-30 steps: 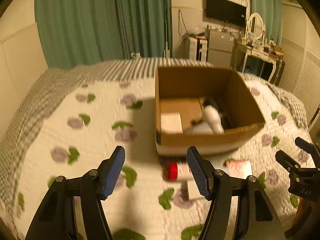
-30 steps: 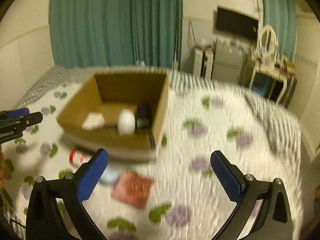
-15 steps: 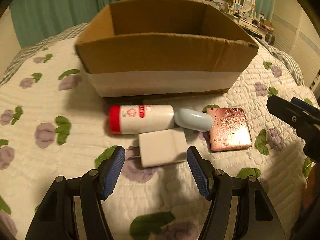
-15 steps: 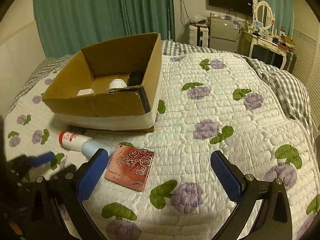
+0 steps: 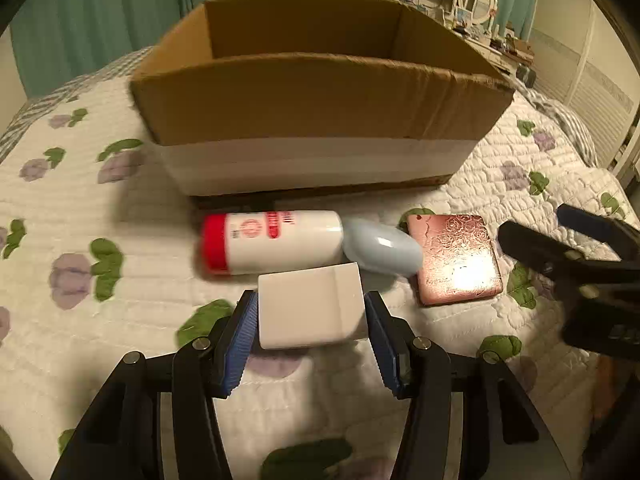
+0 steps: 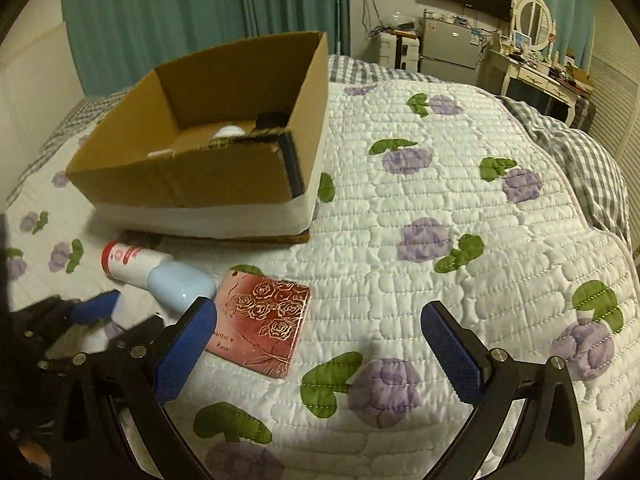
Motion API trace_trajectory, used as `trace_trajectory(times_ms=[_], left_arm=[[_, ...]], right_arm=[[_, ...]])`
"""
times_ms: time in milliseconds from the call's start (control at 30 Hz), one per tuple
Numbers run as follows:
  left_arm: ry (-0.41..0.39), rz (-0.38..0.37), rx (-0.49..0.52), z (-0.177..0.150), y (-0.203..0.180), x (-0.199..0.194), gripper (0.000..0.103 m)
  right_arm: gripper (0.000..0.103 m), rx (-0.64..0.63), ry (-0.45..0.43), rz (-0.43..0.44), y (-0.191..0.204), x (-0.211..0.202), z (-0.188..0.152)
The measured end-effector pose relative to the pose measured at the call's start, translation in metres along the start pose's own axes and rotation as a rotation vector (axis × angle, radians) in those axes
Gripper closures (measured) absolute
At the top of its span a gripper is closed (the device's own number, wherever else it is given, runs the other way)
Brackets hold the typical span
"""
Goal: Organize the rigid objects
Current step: 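Grasp the second white square charger with the left gripper, then grasp the pink rose-printed card by its edge with the right gripper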
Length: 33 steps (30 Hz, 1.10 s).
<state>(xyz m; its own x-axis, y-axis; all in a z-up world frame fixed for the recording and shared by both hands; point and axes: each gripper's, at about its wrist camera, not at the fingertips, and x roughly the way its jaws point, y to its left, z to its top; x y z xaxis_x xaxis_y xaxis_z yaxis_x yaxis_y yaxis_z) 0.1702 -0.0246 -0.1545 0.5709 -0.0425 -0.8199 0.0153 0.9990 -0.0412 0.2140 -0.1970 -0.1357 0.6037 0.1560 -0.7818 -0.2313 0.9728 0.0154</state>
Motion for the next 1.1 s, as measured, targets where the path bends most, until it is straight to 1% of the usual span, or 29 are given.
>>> trace_trajectory(times_ms=[133, 267, 367, 467, 567, 667, 867, 900, 933, 1000, 1100], left_arm=[[-0.039, 0.01, -0.027, -0.002, 0.017, -0.021, 0.049], [-0.078, 0.038, -0.041, 0.003, 0.034, -0.031, 0.049], [-0.098, 0.071, -0.047, 0.012, 0.045, -0.032, 0.049], [-0.101, 0.1, -0.044, 0.016, 0.049, -0.025, 0.049], [-0.09, 0.086, -0.063, 0.012, 0.054, -0.02, 0.049], [-0.077, 0.079, -0.061, 0.008, 0.056, -0.015, 0.049], [-0.069, 0.056, -0.067, 0.006, 0.058, -0.011, 0.049], [-0.067, 0.055, -0.067, 0.005, 0.058, -0.011, 0.049], [-0.066, 0.055, -0.068, 0.005, 0.058, -0.011, 0.049], [-0.064, 0.056, -0.067, 0.004, 0.057, -0.012, 0.049], [-0.067, 0.049, -0.061, 0.003, 0.055, -0.016, 0.049]], right_arm=[[0.0, -0.049, 0.019, 0.006, 0.011, 0.005, -0.002], [0.0, -0.1, 0.044, 0.017, 0.024, 0.012, -0.005], [0.0, -0.134, 0.07, 0.014, 0.033, 0.019, -0.007], [0.0, -0.148, 0.095, 0.006, 0.038, 0.027, -0.008], [0.001, -0.168, 0.13, -0.003, 0.045, 0.038, -0.011], [0.002, -0.203, 0.165, -0.033, 0.052, 0.052, -0.013], [0.002, -0.178, 0.171, -0.045, 0.053, 0.069, -0.006], [0.005, -0.172, 0.165, -0.047, 0.053, 0.069, -0.005], [0.018, -0.173, 0.149, -0.043, 0.055, 0.066, -0.005], [0.02, -0.178, 0.131, -0.057, 0.055, 0.061, -0.005], [0.025, -0.162, 0.118, -0.053, 0.052, 0.051, -0.006]])
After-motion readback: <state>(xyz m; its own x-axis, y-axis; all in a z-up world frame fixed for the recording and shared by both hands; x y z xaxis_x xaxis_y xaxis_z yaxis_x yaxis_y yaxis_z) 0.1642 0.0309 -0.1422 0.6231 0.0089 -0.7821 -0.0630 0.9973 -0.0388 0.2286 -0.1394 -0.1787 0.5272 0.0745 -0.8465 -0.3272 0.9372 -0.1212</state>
